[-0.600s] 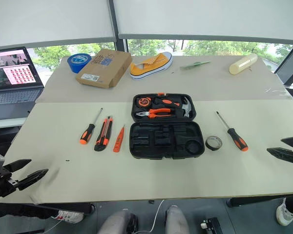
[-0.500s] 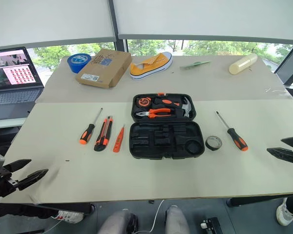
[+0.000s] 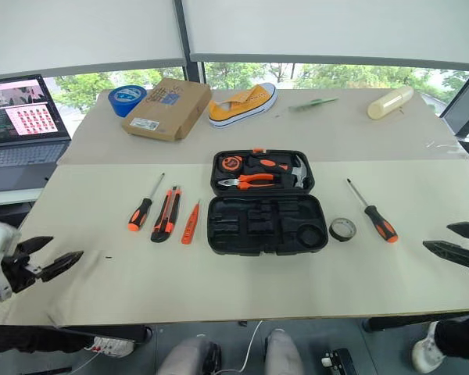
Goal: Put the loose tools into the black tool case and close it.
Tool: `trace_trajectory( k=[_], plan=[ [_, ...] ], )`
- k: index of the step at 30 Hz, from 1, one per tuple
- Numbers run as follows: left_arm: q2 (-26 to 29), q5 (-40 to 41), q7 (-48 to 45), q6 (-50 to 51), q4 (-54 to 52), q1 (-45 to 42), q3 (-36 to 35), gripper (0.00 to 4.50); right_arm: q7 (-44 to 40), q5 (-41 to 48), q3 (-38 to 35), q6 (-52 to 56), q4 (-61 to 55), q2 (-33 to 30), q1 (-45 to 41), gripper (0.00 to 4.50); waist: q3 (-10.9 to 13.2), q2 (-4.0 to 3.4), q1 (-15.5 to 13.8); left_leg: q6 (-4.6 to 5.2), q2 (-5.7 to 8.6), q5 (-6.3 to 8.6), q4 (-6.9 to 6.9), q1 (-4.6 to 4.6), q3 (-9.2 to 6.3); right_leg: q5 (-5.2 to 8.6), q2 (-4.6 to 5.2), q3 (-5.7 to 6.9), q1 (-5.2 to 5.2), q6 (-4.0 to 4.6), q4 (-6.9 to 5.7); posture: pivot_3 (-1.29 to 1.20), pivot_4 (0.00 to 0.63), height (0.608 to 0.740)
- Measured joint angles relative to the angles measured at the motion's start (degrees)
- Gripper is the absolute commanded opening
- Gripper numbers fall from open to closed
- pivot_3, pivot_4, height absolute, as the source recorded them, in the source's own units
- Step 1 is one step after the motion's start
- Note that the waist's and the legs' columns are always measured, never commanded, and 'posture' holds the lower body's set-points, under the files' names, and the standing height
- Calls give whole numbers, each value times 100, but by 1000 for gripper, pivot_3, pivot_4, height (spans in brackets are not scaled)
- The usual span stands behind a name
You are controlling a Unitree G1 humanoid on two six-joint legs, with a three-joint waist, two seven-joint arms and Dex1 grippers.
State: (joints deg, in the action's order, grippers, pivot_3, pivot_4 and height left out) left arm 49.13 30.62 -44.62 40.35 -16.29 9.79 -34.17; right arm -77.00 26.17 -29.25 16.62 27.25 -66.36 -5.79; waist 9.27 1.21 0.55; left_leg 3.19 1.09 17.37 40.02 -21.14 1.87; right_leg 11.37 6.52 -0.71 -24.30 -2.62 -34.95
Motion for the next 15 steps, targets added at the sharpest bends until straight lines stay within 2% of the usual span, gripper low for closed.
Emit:
trace_trajectory(
  k=[8, 11, 15],
  plan=[
    [108, 311, 1136, 2247, 139, -2592, 1347, 4418, 701, 847, 103, 1165, -3086, 458, -66, 4500, 2, 3, -27, -18, 6, -10, 0, -9, -18, -1, -11, 9, -3, -3, -8, 0, 150, 735],
    [38, 82, 1352, 2508, 582, -3382, 2140, 4418, 968, 1128, 504, 1422, -4075, 669, -290, 4500, 3, 5, -42, -24, 16, -13, -1, -9, -21, -1, -10, 8, -3, -3, -6, 0, 150, 735],
    [-181, -120, 1398, 2616, 1119, -3784, 2721, 4418, 1280, 1352, 832, 1694, -4656, 845, -587, 4500, 6, 11, -41, -33, 17, -19, 0, -16, -23, -2, -12, 9, -7, -3, -8, 0, 150, 735]
  ],
)
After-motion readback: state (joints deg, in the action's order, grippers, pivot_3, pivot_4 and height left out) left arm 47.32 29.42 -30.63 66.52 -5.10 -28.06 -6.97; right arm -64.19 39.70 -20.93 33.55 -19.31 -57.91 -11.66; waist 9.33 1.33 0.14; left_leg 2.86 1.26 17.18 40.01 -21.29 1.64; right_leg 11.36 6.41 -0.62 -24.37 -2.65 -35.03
